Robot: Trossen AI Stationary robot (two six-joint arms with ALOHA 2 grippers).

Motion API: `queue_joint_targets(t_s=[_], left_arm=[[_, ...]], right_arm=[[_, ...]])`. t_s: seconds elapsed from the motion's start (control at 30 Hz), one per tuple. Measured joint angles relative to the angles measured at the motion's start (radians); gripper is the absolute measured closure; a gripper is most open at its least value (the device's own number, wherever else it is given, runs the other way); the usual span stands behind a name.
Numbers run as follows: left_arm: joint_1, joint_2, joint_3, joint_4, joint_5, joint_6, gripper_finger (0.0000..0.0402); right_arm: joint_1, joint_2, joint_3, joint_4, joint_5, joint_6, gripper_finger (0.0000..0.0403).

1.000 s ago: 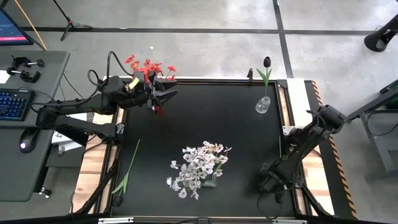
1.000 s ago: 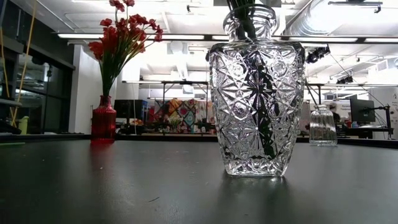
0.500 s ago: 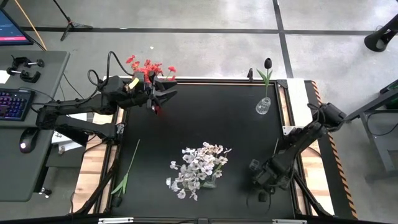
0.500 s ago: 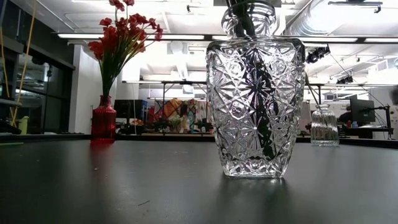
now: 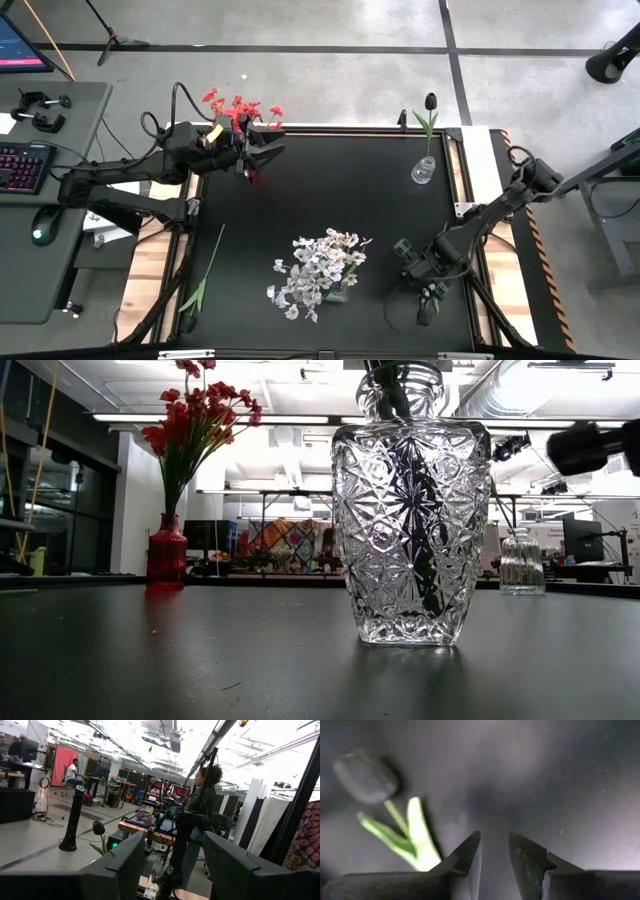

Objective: Sort flowers into vase by color
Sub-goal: Put the right black tulip into the top transparent vase

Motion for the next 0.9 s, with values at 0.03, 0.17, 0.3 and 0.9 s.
queue_joint_targets(t_s=[0.03, 0.17, 0.3, 0.9], left_arm=[[0.0, 0.0, 0.0, 0.0, 0.0, 0.0, 0.0213], [0.0, 0.0, 0.0, 0.0, 0.0, 0.0, 0.0213], [0.0, 0.0, 0.0, 0.0, 0.0, -0.002, 0.0213], [-0.001, 0.0, 0.0, -0.001, 0.006, -0.027, 0.0213]], right_arm=[[-0.002, -0.011, 0.0, -0.016, -0.011, 0.005, 0.0311], [-0.003, -0.044, -0.037, -0.076, -0.072, 0.01, 0.0309], [-0.002, -0.07, -0.089, -0.083, -0.119, 0.053, 0.0285], [0.14, -0.063, -0.135, -0.045, -0.149, 0.032, 0.0203]])
